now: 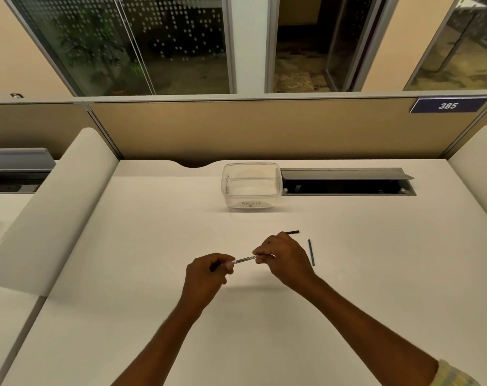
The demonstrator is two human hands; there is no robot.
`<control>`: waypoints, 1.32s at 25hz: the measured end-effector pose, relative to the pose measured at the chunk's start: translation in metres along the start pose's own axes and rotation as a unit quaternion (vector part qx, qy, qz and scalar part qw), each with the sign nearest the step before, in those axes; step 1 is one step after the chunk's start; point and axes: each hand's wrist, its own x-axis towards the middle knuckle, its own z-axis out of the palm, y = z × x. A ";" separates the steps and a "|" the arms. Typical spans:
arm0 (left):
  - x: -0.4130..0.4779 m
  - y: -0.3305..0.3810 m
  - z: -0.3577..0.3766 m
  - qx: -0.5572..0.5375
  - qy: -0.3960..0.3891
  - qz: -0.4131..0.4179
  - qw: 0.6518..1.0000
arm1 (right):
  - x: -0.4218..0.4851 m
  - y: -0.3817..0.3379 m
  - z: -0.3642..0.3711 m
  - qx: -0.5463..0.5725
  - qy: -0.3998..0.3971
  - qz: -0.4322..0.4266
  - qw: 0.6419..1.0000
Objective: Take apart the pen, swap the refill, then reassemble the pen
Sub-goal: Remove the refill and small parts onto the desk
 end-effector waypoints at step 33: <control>0.020 0.016 0.033 0.244 0.067 0.191 0.948 | -0.029 0.035 0.003 0.084 -0.051 0.200 0.975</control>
